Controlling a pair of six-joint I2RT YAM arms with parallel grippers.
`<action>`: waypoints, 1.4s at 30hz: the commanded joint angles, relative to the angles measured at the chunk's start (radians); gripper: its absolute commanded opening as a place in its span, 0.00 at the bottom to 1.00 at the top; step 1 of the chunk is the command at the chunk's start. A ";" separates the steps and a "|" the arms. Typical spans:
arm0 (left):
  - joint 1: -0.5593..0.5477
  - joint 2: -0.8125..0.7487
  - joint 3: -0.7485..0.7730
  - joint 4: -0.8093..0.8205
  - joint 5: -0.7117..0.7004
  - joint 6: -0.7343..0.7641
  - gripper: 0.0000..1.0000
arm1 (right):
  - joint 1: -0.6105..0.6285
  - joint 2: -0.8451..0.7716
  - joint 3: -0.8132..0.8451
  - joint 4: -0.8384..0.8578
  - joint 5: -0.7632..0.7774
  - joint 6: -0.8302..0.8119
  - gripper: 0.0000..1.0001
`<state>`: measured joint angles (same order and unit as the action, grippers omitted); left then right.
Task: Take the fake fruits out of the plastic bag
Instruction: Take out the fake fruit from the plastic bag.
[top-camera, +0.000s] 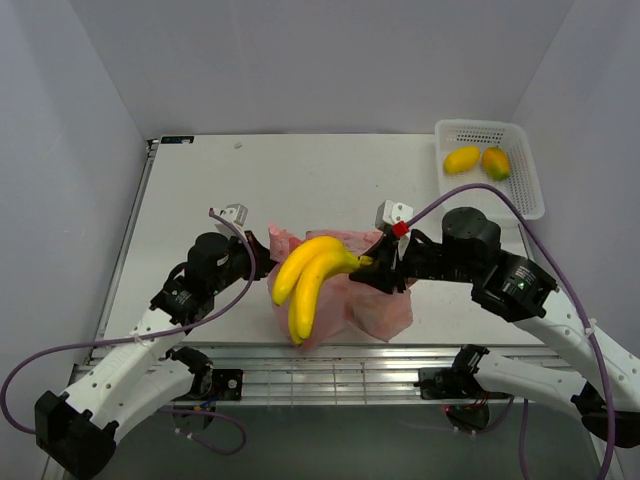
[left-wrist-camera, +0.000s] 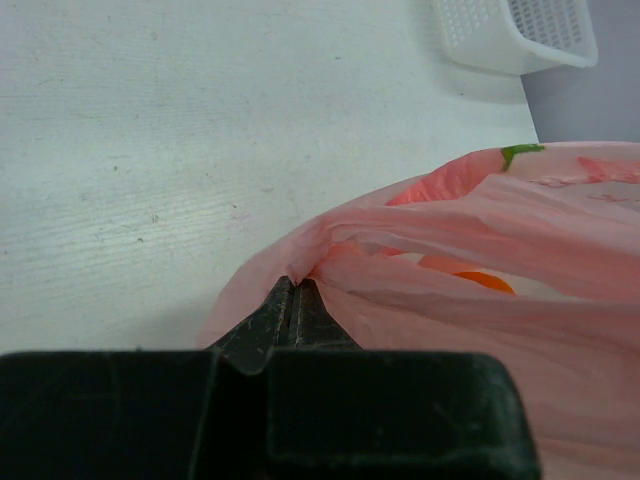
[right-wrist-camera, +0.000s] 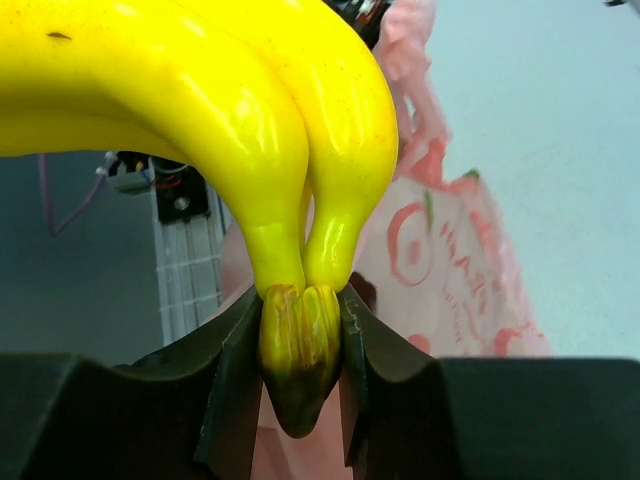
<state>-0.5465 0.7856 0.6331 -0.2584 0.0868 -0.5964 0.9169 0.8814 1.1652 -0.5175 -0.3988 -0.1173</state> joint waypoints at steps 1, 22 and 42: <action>0.000 0.009 -0.004 -0.018 -0.036 -0.016 0.00 | -0.001 -0.009 0.056 0.193 0.107 0.060 0.08; 0.000 0.046 0.117 -0.005 -0.064 0.052 0.00 | -0.009 0.048 -0.005 0.606 1.078 -0.028 0.08; 0.000 0.024 0.123 -0.025 -0.121 0.046 0.00 | -0.023 0.070 -0.131 0.421 0.806 0.191 0.08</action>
<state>-0.5480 0.8337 0.7284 -0.2642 0.0090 -0.5537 0.8970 0.9657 1.0634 -0.1028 0.4850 -0.0029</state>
